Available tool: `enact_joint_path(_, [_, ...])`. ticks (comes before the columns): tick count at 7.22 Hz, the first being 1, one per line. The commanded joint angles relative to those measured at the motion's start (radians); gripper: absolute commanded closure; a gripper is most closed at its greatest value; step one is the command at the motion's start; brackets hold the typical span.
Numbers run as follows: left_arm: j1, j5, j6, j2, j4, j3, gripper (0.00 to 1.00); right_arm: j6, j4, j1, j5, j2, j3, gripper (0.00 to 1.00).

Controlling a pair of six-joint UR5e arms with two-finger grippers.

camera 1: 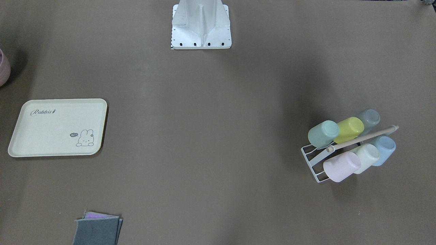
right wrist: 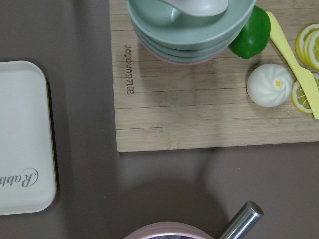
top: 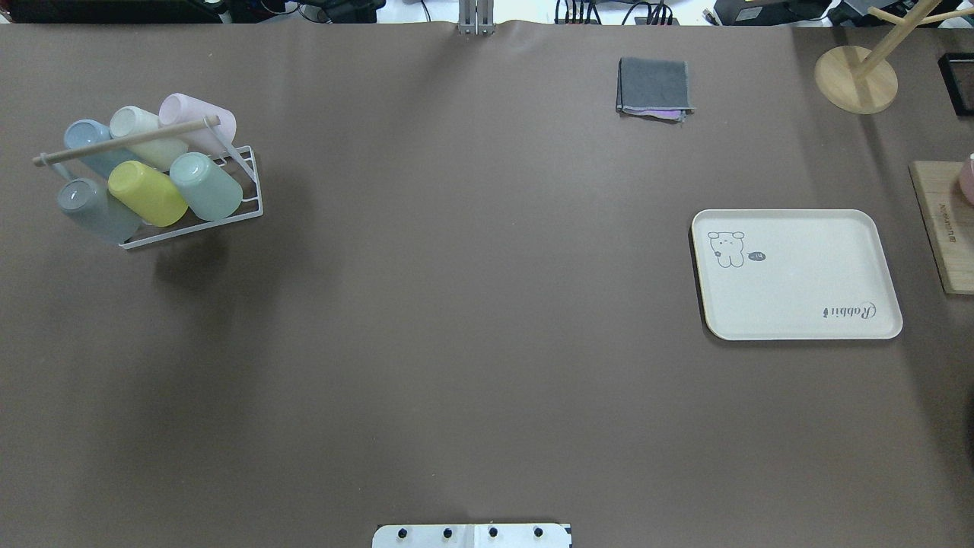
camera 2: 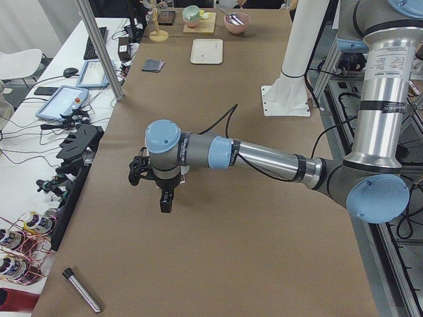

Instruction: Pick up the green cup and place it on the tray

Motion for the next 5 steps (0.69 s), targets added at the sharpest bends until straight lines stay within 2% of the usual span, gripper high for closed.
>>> enact_joint_path(1, [0.003,0.002,0.0,0.0,0.0,0.006,0.02,0.004,0.002,-0.001,0.002,-0.004,0.005,0.0])
enact_joint_path(3, [0.001,0.002,0.0,0.0,0.0,0.009,0.02,0.012,0.006,-0.032,0.005,0.007,-0.008,0.0])
enact_joint_path(5, [0.001,-0.007,0.0,0.002,0.0,-0.003,0.02,0.119,0.012,-0.149,0.006,0.137,-0.076,0.0])
